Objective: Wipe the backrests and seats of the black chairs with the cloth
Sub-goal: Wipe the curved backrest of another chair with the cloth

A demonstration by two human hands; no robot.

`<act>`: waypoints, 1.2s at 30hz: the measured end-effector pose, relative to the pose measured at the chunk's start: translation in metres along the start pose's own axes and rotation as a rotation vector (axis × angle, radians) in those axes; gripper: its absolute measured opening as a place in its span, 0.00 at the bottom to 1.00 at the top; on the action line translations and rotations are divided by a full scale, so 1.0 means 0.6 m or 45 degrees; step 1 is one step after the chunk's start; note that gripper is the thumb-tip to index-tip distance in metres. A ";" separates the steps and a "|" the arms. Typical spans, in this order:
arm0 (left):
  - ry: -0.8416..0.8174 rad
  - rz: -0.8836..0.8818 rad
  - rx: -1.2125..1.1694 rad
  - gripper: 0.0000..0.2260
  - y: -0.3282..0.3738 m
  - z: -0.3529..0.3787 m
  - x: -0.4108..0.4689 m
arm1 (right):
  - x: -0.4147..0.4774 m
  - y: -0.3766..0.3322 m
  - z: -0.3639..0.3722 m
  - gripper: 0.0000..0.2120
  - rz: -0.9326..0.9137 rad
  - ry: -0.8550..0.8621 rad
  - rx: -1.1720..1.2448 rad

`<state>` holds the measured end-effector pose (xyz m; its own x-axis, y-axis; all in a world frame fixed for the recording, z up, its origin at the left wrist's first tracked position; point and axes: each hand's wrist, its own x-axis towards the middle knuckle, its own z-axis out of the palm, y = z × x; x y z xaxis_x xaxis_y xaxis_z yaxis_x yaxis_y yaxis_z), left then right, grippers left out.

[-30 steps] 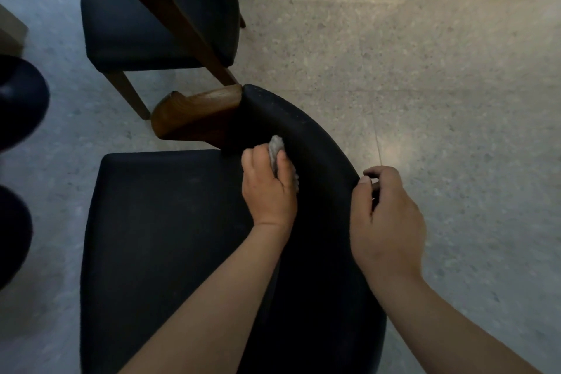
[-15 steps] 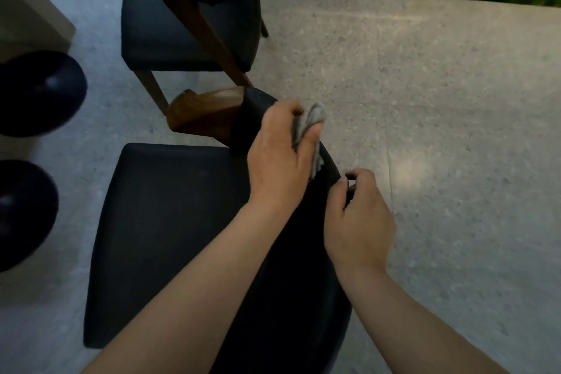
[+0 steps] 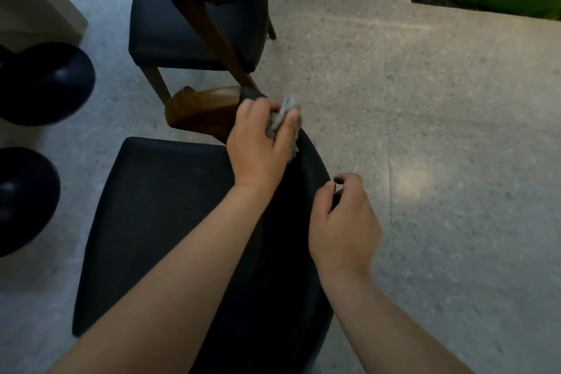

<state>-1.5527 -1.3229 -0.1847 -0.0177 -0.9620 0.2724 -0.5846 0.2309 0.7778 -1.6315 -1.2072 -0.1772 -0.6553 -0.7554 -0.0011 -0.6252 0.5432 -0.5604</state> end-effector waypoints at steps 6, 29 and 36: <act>0.035 -0.033 0.002 0.11 0.001 0.017 -0.021 | 0.001 0.001 0.000 0.16 0.018 -0.014 0.012; 0.366 -0.437 -0.325 0.05 -0.049 0.055 -0.051 | 0.002 0.006 0.008 0.22 0.005 -0.009 0.083; 0.153 -0.811 -0.231 0.09 -0.126 0.056 -0.095 | 0.003 0.009 0.006 0.19 0.009 -0.036 0.119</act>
<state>-1.5347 -1.2906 -0.2782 0.3819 -0.8980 -0.2186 -0.3048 -0.3457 0.8874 -1.6345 -1.2069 -0.1829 -0.6462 -0.7626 -0.0281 -0.5777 0.5129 -0.6349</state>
